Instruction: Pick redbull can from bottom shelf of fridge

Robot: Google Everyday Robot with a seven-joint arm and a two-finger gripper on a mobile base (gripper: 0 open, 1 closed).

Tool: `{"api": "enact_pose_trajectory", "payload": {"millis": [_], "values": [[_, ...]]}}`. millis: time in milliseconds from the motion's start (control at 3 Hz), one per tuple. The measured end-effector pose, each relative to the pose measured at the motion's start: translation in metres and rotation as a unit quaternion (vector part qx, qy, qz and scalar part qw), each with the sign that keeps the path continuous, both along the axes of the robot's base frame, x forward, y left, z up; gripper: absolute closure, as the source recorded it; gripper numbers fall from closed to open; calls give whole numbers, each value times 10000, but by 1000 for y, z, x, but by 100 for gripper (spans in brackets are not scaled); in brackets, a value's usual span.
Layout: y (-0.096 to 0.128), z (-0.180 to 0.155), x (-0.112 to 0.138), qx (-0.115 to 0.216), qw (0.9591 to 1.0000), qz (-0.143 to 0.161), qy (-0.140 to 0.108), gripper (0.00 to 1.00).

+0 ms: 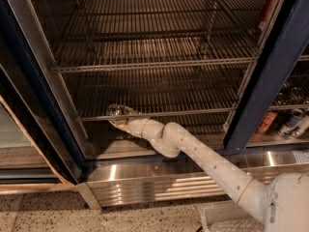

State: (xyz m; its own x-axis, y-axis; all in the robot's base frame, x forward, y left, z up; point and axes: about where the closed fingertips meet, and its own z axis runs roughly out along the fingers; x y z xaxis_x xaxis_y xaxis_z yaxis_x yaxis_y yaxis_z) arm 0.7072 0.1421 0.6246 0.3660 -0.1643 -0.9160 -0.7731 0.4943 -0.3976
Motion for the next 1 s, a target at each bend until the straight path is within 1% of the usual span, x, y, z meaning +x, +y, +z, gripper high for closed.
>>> {"api": "enact_pose_trajectory", "payload": {"millis": [333, 667, 1000], "values": [[1, -3, -2, -2, 10000, 45, 7, 100], [5, -1, -27, -80, 9993, 358, 121, 100], [5, -3, -27, -80, 9992, 360, 121, 100]]}}
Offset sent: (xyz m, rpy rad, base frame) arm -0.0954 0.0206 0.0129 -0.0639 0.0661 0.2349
